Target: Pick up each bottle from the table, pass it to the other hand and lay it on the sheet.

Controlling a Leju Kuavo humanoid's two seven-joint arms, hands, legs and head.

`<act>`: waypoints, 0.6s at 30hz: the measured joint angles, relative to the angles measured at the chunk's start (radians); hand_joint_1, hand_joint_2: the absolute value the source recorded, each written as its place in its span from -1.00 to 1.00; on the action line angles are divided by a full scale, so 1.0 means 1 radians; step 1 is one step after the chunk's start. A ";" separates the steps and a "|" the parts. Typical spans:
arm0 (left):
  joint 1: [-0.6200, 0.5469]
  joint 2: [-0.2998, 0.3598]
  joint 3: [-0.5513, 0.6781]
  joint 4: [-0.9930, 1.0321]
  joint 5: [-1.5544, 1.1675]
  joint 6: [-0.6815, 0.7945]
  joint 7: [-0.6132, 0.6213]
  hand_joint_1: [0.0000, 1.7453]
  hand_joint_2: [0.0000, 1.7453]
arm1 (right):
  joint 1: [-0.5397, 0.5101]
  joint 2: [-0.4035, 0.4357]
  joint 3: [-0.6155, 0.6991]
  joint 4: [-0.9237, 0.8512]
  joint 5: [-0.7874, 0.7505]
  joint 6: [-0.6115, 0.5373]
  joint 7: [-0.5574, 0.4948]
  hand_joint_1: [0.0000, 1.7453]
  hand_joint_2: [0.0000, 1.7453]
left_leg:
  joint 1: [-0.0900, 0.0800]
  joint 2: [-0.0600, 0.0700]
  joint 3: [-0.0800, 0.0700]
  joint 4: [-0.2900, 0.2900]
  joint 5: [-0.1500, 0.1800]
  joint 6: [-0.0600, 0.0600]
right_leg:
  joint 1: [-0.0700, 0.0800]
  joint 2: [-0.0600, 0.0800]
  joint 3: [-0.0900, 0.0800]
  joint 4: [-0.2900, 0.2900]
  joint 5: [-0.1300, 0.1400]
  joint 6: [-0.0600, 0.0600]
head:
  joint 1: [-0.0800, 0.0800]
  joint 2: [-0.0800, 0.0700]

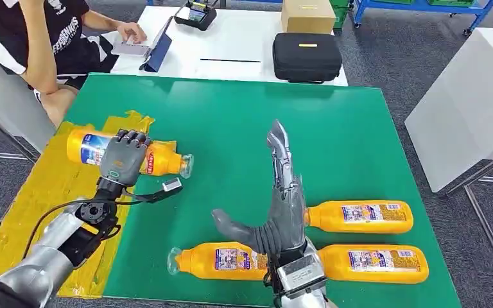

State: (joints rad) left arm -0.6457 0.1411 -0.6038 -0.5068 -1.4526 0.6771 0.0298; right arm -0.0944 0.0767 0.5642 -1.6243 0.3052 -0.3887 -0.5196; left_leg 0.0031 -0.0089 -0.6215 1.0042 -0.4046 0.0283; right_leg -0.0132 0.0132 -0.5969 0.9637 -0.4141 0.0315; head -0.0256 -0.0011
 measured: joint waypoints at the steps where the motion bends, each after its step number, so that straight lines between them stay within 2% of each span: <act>1: -0.003 0.003 0.020 0.029 0.003 -0.007 0.002 1.00 1.00 | 0.001 0.000 0.000 0.000 0.000 0.011 0.000 -1.00 1.00 | 0.000 0.000 0.000 0.000 0.000 0.000 | 0.000 0.000 0.000 0.000 0.000 0.000 | -0.001 0.000; 15: -0.005 0.009 0.088 0.146 0.009 -0.045 0.005 1.00 1.00 | 0.000 -0.002 0.000 0.002 0.003 0.031 0.000 -1.00 1.00 | 0.000 -0.001 0.000 0.000 0.000 0.000 | 0.000 0.000 0.000 0.000 0.000 0.000 | 0.000 0.000; 16: -0.003 0.008 0.095 0.149 0.022 -0.054 -0.010 0.76 1.00 | 0.001 -0.005 0.000 0.003 0.003 0.031 0.000 -1.00 1.00 | 0.000 -0.001 0.000 0.000 0.000 0.000 | 0.000 0.000 0.000 0.000 0.000 0.000 | 0.000 0.000; 18: 0.008 0.008 0.121 0.154 0.071 -0.084 -0.073 -0.38 1.00 | 0.001 -0.011 0.000 0.009 -0.004 0.031 -0.006 -1.00 1.00 | 0.000 -0.001 0.000 0.000 0.000 0.000 | 0.000 0.000 0.000 0.000 0.000 0.000 | 0.000 0.000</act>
State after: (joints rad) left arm -0.6377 0.1495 -0.4829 -0.3529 -1.3820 0.5931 -0.0436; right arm -0.0930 0.0656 0.5646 -1.6155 0.3013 -0.3578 -0.5253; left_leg 0.0029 -0.0102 -0.6219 1.0043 -0.4046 0.0283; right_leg -0.0133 0.0129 -0.5972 0.9636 -0.4143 0.0314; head -0.0259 -0.0011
